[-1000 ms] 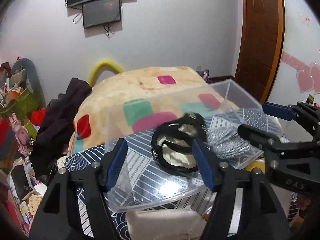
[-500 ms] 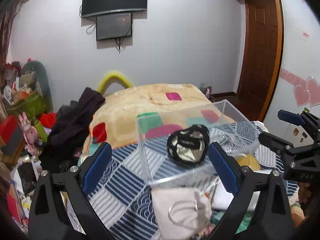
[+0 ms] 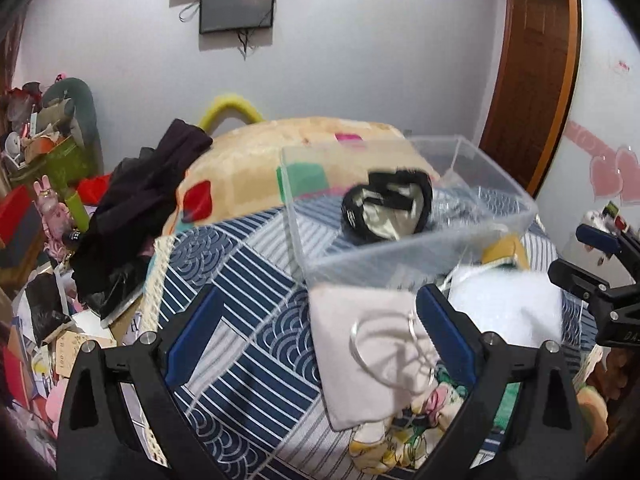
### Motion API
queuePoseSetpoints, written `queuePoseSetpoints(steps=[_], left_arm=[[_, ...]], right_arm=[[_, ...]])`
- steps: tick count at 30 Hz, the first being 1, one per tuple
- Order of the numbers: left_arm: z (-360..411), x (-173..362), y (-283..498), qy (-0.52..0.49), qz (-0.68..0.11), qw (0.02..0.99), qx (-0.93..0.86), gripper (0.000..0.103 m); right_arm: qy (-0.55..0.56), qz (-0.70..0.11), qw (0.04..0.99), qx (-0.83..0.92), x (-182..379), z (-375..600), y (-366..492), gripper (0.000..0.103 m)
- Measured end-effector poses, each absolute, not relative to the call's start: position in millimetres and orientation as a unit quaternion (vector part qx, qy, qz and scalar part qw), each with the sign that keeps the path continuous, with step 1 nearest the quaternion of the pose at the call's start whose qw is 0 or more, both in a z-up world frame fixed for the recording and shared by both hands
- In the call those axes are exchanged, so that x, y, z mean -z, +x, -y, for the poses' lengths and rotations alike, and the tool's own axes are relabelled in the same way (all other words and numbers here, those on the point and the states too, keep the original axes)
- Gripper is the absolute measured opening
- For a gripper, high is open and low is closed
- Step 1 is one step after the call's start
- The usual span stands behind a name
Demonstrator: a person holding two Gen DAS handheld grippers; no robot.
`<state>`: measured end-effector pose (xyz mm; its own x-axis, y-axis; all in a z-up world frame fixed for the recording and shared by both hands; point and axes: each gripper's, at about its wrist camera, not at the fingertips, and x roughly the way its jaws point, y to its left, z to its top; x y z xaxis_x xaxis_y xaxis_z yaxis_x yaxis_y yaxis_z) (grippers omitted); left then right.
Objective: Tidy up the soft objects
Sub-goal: 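Grasp the white drawstring pouch with the left gripper while the right grasps the white foam block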
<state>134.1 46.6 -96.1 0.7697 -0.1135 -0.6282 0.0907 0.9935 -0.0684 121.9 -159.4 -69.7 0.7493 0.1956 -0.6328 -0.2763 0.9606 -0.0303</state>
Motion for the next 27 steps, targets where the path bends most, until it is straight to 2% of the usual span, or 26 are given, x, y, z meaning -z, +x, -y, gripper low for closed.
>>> queuePoseSetpoints(steps=[11,14,22,24,26,27], left_arm=[[-33.0,144.0,130.7,-0.013,-0.391,0.916,0.086,0.098],[-26.6,149.1,135.4,-0.018,-0.398,0.911,0.107,0.098],[-8.2,169.0,151.9,-0.008,-0.431,0.895,0.116,0.098],[-10.0,170.4,153.5,-0.019,-0.432,0.894,0.118,0.094],[-11.5,169.2,151.9,-0.021,-0.426,0.897,0.119,0.077],[-13.3,168.9,150.9,-0.021,-0.423,0.898,0.12,0.074]], right_arm=[[-0.056,-0.371,0.913,-0.159,96.4,152.4,116.2,0.098],[-0.061,-0.381,0.906,-0.171,101.0,148.1,117.7,0.103],[-0.062,-0.401,0.896,-0.182,112.7,141.3,124.2,0.103],[-0.061,-0.395,0.899,-0.181,111.2,142.0,123.1,0.103],[-0.066,-0.386,0.902,-0.182,108.8,141.8,119.1,0.1],[-0.069,-0.381,0.904,-0.182,108.0,141.9,117.7,0.099]])
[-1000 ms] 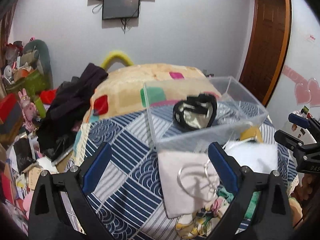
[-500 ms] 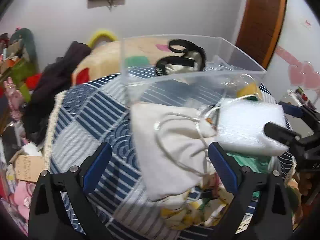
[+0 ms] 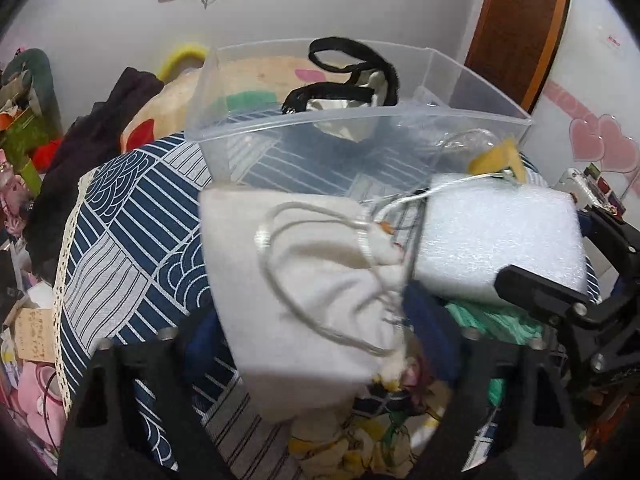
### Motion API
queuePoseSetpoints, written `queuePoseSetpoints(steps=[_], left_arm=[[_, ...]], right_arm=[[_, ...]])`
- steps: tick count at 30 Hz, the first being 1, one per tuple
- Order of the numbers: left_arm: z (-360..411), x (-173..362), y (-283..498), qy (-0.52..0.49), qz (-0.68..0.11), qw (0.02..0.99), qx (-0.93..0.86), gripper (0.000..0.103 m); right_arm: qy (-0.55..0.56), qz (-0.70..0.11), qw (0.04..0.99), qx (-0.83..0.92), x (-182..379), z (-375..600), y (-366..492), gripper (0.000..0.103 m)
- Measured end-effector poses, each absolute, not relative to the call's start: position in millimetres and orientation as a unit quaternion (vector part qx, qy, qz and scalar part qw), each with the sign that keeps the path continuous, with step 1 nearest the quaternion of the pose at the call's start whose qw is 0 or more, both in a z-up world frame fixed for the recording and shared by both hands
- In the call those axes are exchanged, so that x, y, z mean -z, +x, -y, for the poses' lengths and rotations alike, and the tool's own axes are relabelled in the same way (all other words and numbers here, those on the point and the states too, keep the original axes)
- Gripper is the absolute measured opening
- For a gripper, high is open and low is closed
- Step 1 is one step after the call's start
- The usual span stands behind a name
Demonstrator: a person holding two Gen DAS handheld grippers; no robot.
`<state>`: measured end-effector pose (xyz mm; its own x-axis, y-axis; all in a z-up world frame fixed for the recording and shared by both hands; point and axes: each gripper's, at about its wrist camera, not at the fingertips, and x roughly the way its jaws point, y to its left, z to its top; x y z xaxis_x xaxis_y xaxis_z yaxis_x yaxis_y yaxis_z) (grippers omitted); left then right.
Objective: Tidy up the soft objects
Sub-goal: 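Grasp the white drawstring pouch with the left gripper while the right grasps the white foam block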
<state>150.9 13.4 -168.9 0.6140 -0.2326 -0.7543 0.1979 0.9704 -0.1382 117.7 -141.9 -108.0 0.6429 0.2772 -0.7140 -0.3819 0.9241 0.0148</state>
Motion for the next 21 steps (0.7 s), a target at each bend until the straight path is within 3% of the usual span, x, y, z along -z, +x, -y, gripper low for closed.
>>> queuePoseSetpoints(steps=[3,4,7,11,21], left_arm=[[-13.0,165.4,146.0,-0.024,-0.417,0.899,0.129,0.059],[-13.0,164.1,144.1,-0.025,-0.415,0.9,0.13,0.05],[-14.3,158.9,137.9,-0.025,-0.407,0.905,0.124,0.033],[-19.6,151.7,133.8,-0.036,-0.4,0.907,0.122,0.02],[-18.3,134.0,117.8,-0.018,-0.37,0.922,0.111,0.018]], right_arm=[[-0.075,-0.365,0.91,-0.182,103.9,141.5,111.2,0.091],[-0.076,-0.361,0.911,-0.182,102.4,142.1,109.9,0.081],[-0.072,-0.355,0.914,-0.181,97.5,145.2,108.2,0.068],[-0.055,-0.351,0.916,-0.187,90.3,153.6,106.4,0.057],[-0.067,-0.335,0.911,-0.23,79.5,141.2,94.1,0.04]])
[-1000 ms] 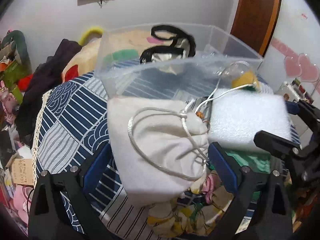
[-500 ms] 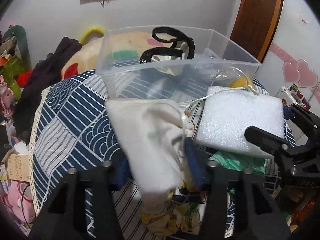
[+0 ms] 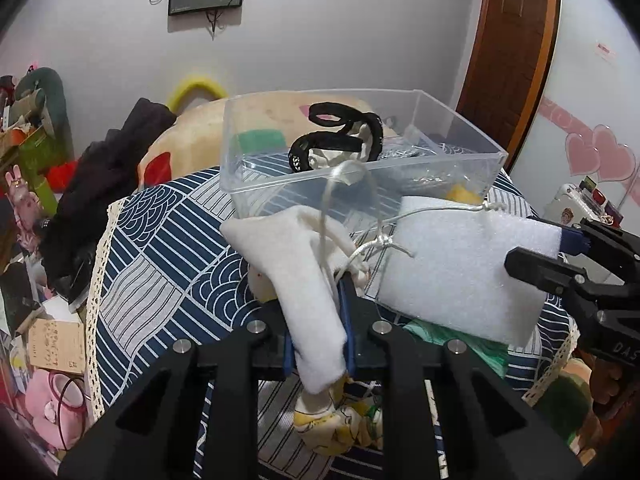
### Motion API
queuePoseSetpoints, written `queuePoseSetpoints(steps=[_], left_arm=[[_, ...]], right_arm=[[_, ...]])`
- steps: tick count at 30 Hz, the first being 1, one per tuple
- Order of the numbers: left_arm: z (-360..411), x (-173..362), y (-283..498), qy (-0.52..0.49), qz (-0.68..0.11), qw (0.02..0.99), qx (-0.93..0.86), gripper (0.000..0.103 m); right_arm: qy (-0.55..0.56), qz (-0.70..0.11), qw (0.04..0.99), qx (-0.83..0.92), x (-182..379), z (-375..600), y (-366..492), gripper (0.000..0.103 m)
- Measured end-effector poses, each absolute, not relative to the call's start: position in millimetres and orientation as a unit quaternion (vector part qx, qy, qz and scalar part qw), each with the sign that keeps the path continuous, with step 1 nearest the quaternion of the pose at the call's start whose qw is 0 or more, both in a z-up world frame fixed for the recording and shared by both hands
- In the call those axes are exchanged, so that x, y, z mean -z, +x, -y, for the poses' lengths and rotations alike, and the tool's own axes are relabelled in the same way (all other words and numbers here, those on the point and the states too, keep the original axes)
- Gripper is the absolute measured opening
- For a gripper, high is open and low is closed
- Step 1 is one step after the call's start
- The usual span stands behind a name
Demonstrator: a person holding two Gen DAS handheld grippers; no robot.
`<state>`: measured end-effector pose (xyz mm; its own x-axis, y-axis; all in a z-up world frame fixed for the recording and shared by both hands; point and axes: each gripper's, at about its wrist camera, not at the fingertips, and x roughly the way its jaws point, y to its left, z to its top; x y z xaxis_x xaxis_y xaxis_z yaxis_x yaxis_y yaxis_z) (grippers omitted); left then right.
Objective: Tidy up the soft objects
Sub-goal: 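Grasp the white drawstring pouch with the left gripper while the right grasps the white foam block, then lower the white pouch into the box with the left gripper while the right places the foam block in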
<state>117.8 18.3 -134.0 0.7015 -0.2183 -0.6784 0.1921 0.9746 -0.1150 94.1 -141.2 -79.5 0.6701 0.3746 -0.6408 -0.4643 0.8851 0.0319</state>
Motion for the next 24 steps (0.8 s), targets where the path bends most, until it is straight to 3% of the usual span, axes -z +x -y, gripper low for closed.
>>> queuePoseSetpoints(steps=[7,10,24], left_arm=[[-9.8,135.8,108.3,-0.006,-0.375,0.919,0.121,0.018],[-6.2,140.2,110.6,0.003,-0.377,0.919,0.118,0.018],[-11.2,103.8,98.8,0.01,-0.332,0.938,0.103,0.017]], right_arm=[[-0.075,-0.368,0.887,-0.269,98.3,114.1,100.1,0.04],[-0.066,-0.374,0.887,-0.264,101.9,110.0,105.8,0.028],[-0.039,-0.303,0.925,-0.225,59.1,128.3,93.7,0.028]])
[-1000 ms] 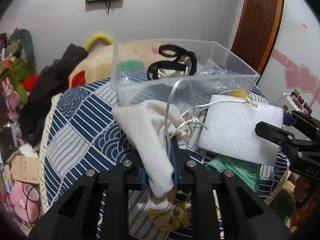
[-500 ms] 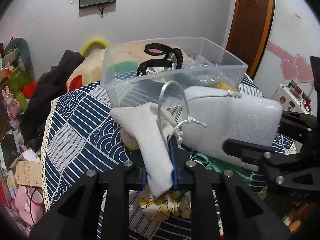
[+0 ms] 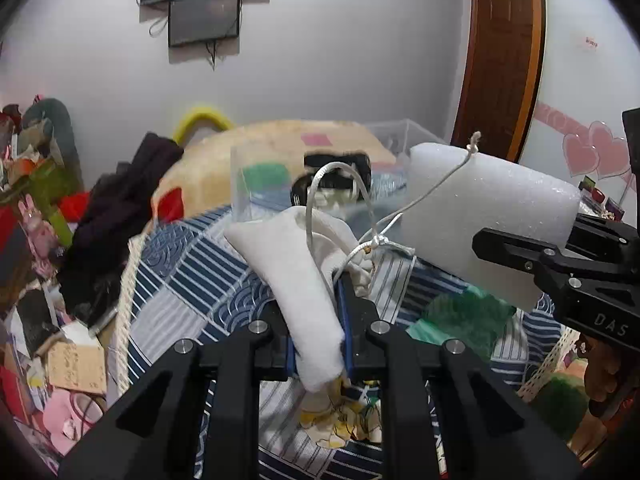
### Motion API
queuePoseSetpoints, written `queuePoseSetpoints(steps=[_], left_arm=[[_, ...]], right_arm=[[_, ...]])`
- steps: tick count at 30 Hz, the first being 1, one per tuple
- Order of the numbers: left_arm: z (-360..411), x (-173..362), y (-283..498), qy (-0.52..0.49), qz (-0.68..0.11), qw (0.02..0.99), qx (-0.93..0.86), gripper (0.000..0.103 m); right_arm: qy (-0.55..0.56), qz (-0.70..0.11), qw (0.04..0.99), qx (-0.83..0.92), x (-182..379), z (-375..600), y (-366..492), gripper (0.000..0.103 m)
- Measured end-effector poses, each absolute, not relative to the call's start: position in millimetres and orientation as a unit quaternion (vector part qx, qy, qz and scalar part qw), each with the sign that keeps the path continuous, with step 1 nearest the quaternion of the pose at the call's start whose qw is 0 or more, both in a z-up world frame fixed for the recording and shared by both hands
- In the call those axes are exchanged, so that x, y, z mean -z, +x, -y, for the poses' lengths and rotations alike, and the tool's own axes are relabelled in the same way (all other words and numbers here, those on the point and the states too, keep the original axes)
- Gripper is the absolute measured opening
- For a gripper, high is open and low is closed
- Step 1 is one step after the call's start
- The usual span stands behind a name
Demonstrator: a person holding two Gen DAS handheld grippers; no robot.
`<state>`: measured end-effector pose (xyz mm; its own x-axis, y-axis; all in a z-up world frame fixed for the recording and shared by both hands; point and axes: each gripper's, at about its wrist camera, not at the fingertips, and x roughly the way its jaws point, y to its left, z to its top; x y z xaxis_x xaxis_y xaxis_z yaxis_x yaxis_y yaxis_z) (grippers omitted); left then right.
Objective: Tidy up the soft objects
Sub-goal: 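Lower the white pouch into the box with the left gripper while the right places the foam block in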
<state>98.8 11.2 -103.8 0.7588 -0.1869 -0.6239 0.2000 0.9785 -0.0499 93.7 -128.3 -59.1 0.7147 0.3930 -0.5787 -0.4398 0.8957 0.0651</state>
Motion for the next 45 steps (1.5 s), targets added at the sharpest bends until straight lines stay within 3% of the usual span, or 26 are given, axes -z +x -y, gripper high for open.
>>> queuePoseSetpoints(steps=[18,35,45], left_arm=[[-25.8,24.8,123.6,0.009,-0.238,0.967,0.09,0.017],[-33.9,11.1,223.7,0.012,-0.251,0.967,0.048,0.017],[-10.0,53.1,239.3,0.032,-0.299,0.951,0.068,0.017]], right_arm=[[-0.066,-0.234,0.955,-0.172,24.9,124.6,125.1,0.027],[-0.075,-0.28,0.948,-0.134,44.4,144.8,165.5,0.027],[-0.078,-0.295,0.943,-0.13,52.5,131.5,189.5,0.027]])
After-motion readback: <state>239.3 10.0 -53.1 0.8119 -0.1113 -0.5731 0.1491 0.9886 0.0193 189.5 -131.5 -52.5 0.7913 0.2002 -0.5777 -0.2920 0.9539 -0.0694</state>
